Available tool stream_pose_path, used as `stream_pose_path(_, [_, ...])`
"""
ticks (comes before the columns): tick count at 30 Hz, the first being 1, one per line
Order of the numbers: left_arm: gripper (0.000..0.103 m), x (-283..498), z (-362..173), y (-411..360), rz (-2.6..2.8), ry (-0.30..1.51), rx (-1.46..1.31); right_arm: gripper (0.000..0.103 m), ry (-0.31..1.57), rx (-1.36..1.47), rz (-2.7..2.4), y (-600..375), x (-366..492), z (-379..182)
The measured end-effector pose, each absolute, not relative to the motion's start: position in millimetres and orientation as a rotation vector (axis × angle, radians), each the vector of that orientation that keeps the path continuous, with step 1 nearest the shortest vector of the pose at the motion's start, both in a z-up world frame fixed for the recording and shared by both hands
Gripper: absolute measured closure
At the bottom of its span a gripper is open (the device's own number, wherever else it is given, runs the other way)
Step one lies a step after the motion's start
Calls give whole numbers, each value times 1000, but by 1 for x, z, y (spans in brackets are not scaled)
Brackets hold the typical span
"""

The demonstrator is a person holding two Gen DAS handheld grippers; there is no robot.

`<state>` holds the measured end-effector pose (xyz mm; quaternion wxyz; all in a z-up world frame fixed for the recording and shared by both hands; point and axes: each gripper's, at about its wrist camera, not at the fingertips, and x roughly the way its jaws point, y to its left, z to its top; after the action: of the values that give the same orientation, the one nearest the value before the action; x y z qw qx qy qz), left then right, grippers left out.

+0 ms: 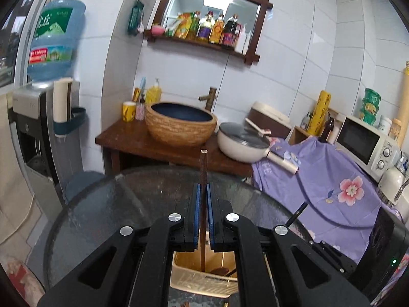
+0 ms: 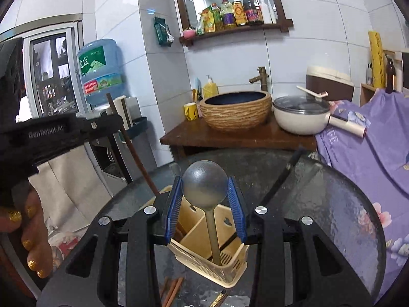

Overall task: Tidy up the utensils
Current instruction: 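Open the left tool to drop the chopstick while the right tool lowers the spoon into the holder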

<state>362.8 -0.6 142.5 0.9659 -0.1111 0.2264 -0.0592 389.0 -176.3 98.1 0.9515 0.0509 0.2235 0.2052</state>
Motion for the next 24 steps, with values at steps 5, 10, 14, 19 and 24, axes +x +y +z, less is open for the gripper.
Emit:
stream_pose_path(5, [98,368,117,-6,-132,507,-201,66,470,92,417,-174,390,80])
stream_pose_path(10, [98,366,102,-7,-144,528,-201,66,486,79,414,-172,389,65])
stream_pose_path(14, [98,362,98,-5,-141,518,-199,66,491,68,409,-173,388,58])
stream_pose_path(19, [68,358,94,-4,-158,529,-203,65,477,46,414,-173,383,53])
stream_pose_path(24, [38,339,97,10,-160,477,-253,45,457,12,444,-173,372,55])
